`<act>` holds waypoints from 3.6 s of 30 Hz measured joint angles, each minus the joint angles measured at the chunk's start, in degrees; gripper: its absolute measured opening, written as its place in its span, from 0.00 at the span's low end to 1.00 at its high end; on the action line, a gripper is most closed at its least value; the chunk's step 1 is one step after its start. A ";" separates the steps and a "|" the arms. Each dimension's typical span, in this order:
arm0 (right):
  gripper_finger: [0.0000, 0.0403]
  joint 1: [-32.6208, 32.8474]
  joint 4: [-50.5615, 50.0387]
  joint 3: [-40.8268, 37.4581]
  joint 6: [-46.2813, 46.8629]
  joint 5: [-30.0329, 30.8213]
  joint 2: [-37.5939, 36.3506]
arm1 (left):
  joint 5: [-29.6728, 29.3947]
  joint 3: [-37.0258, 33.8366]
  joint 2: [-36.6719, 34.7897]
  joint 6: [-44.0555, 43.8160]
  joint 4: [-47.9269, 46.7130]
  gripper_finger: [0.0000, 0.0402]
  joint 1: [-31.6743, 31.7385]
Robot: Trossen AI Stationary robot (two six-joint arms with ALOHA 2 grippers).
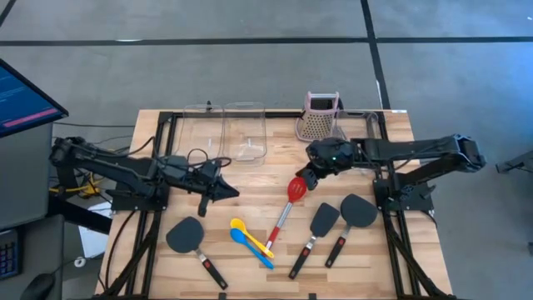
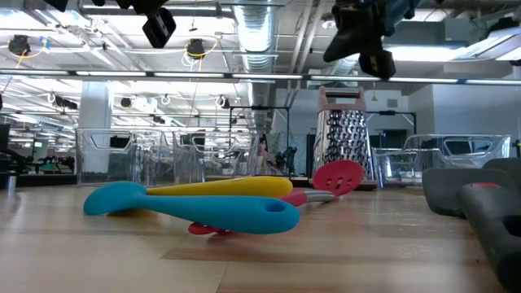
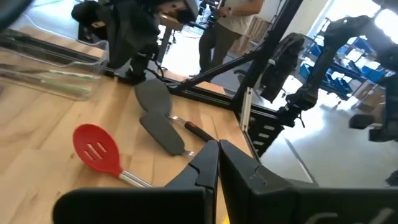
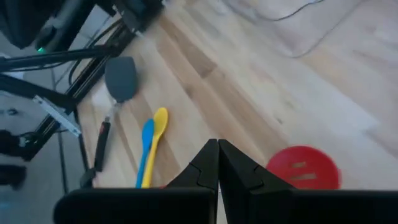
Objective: Pick & Place Kitchen Items
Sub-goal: Put the blue serving spoon into the left transparent bin
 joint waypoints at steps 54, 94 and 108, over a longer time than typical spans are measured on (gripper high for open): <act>0.00 5.92 8.72 -0.10 -18.64 9.38 -21.34 | -0.05 31.30 43.50 25.16 -30.97 0.01 -11.32; 0.00 5.95 6.14 -0.14 -18.49 9.36 -19.53 | -1.17 30.06 52.98 23.57 -25.18 0.30 -18.43; 0.00 5.95 5.92 -0.12 -18.51 9.36 -19.52 | -1.26 30.12 57.96 22.24 -20.79 0.30 -18.40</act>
